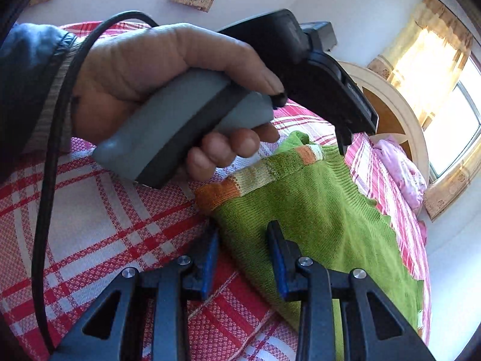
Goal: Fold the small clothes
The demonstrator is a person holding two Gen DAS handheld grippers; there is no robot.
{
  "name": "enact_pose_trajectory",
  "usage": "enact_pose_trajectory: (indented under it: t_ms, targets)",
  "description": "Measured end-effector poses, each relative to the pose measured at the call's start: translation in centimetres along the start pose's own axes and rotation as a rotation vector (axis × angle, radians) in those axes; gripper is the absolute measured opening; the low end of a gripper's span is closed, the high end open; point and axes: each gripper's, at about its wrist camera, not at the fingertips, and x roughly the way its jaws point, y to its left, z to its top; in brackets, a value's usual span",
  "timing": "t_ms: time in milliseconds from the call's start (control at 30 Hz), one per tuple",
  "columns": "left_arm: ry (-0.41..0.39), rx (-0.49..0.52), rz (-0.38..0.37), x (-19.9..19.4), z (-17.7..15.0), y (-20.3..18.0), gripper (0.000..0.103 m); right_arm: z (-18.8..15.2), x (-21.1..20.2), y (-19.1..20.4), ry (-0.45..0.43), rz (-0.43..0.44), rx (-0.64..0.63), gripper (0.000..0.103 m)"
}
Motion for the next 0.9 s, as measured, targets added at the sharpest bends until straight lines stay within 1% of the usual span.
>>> enact_pose_trajectory:
  t_ms: [33, 100, 133, 200, 267, 433, 467, 500, 533, 633, 667, 700, 733, 800, 833, 867, 900]
  targets:
    - [0.007, 0.012, 0.003, 0.1, -0.1, -0.1, 0.096, 0.0, 0.0, 0.1, 0.0, -0.001, -0.001, 0.033]
    - [0.016, 0.035, 0.012, 0.4, -0.1, -0.5, 0.086, 0.0, -0.1, 0.0, 0.0, 0.005, 0.006, 0.033]
    - [0.019, 0.043, 0.011, 0.4, -0.2, -0.6, 0.082, 0.0, -0.1, -0.1, -0.001, 0.008, 0.009, 0.033]
    - [0.02, 0.043, -0.008, 0.4, -0.4, -0.5, 0.058, 0.0, -0.2, -0.1, -0.002, 0.007, 0.011, 0.033]
    - [0.016, 0.026, -0.031, 0.2, -0.5, -0.2, 0.05, 0.1, -0.2, 0.1, -0.002, 0.003, 0.007, 0.033]
    - [0.012, -0.002, -0.053, 0.3, -0.5, 0.2, 0.051, 0.1, -0.4, 0.5, -0.002, -0.007, -0.004, 0.033]
    - [0.01, -0.004, -0.052, 0.3, -0.5, 0.2, 0.053, 0.2, -0.5, 0.6, -0.002, -0.009, -0.006, 0.033]
    - [0.011, -0.008, -0.05, 0.3, -0.5, 0.2, 0.059, 0.2, -0.4, 0.7, -0.002, -0.013, -0.01, 0.033]
    - [0.013, -0.007, -0.054, 0.3, -0.5, 0.2, 0.06, 0.3, -0.5, 0.8, -0.002, -0.016, -0.012, 0.033]
    - [0.012, 0.012, -0.056, 0.3, -0.5, -0.1, 0.059, 0.3, -0.5, 0.9, -0.003, -0.023, -0.017, 0.033]
    - [0.005, 0.026, -0.064, 0.2, -0.5, -0.3, 0.05, 0.3, -0.6, 0.9, -0.004, -0.025, -0.017, 0.033]
    - [0.001, 0.041, -0.074, 0.2, -0.4, -0.4, 0.03, 0.3, -0.7, 1.0, -0.005, -0.028, -0.018, 0.033]
    - [0.014, 0.047, -0.073, 0.5, -0.5, -0.5, 0.022, 0.3, -0.7, 1.1, -0.006, -0.03, -0.02, 0.032]
    - [0.034, 0.029, -0.064, 0.9, -0.4, -0.1, 0.018, 0.3, -0.8, 1.7, -0.002, -0.036, -0.035, 0.022]
    - [0.031, 0.023, -0.077, 0.8, -0.4, 0.1, 0.017, 0.4, -0.8, 1.9, -0.001, -0.04, -0.046, 0.019]
    - [0.026, 0.009, -0.097, 0.7, -0.4, 0.3, 0.017, 0.5, -0.9, 2.3, -0.002, -0.047, -0.057, 0.012]
    - [0.021, -0.017, -0.124, 0.5, -0.4, 0.8, 0.016, 0.6, -1.1, 2.5, -0.004, -0.052, -0.061, 0.01]
